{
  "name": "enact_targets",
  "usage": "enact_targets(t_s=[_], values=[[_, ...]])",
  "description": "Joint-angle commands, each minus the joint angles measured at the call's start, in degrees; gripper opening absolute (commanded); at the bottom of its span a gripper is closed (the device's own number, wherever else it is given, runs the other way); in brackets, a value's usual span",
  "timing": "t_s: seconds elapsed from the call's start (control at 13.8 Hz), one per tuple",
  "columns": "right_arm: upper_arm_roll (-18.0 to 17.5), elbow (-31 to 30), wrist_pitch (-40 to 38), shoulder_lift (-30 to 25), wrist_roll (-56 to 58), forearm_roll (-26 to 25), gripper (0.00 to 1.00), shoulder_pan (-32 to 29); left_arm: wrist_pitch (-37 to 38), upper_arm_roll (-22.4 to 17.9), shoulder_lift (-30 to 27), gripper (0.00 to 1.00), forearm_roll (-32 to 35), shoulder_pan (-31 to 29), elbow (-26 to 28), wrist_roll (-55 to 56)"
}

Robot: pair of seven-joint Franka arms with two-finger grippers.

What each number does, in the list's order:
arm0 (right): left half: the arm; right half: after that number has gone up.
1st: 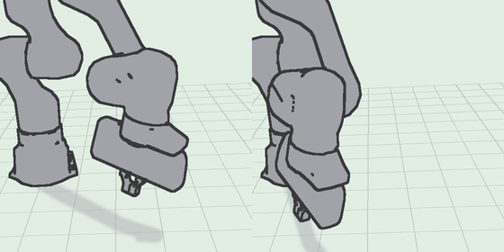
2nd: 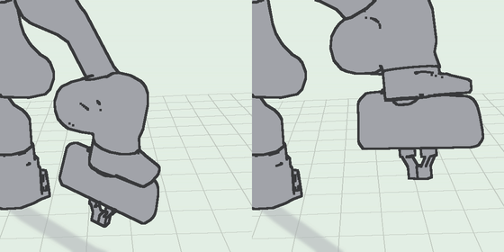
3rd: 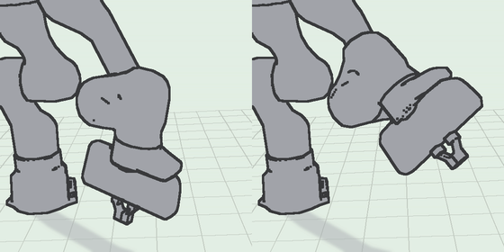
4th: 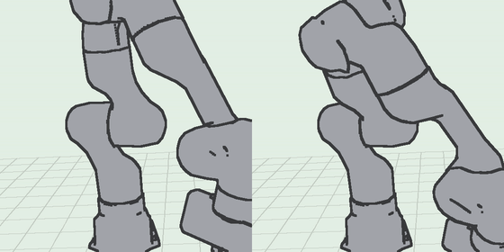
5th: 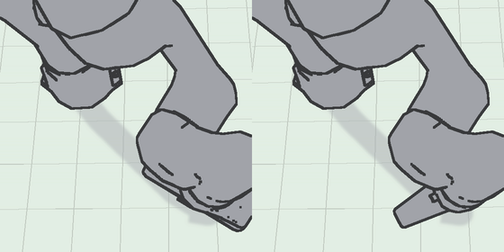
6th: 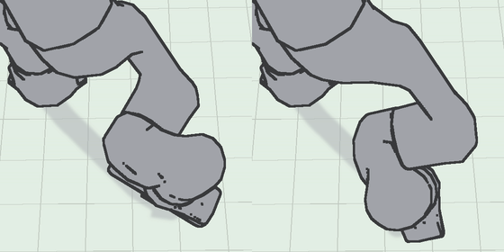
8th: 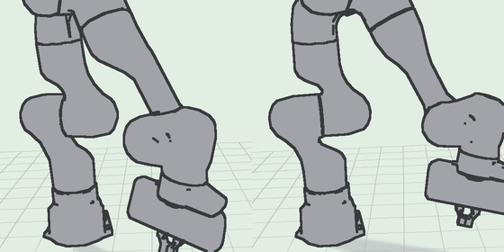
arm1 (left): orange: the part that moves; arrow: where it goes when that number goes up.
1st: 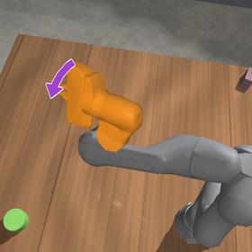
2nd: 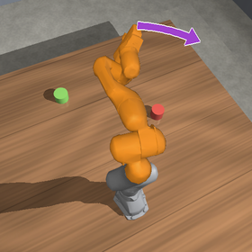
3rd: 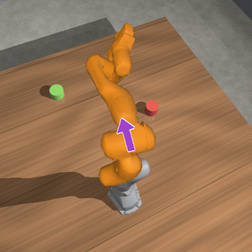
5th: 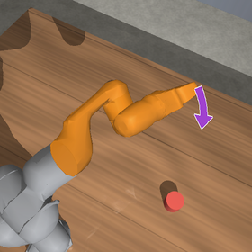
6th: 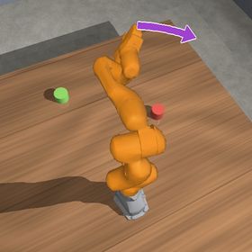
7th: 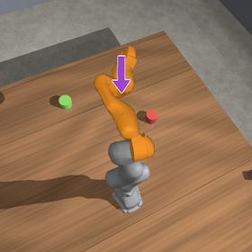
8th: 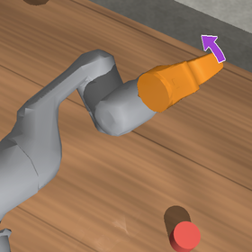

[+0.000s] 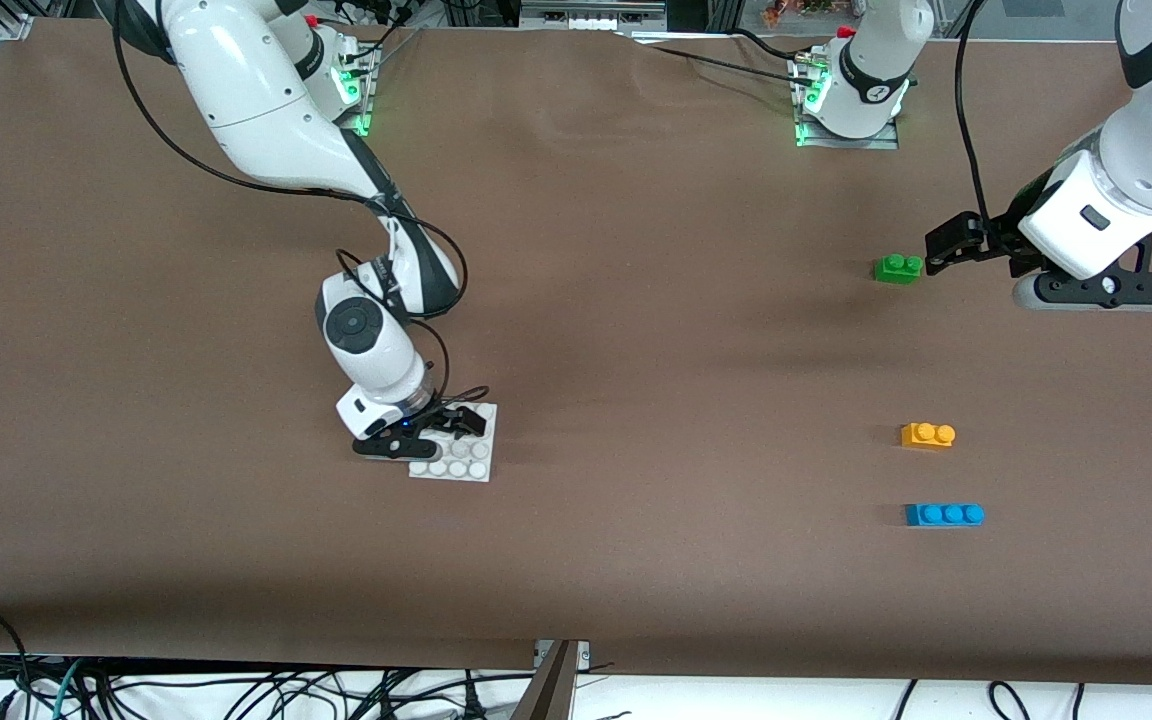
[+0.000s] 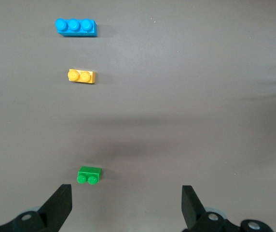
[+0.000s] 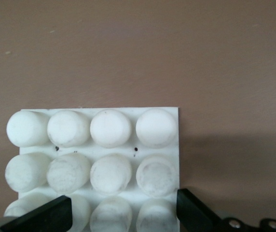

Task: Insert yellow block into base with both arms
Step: 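Slide the white base plate with the right gripper toward the table middle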

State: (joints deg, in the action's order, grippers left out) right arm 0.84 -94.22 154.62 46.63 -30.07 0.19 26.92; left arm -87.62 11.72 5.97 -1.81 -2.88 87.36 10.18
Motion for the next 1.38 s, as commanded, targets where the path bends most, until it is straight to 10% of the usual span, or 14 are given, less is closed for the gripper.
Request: enact_targets(t_s=[0.0,1.31], values=[[-0.1,4.1,0.4,4.0,-4.0,1.0,1.00,4.4,1.2,0.1,0.7,1.00,1.4,0.2,-1.7,-0.5],[0.0,13.9,0.3,9.3,-12.3,1.0,1.00,14.9,1.2,0.1,0.7,1.00,1.4,0.2,-1.7,-0.5]])
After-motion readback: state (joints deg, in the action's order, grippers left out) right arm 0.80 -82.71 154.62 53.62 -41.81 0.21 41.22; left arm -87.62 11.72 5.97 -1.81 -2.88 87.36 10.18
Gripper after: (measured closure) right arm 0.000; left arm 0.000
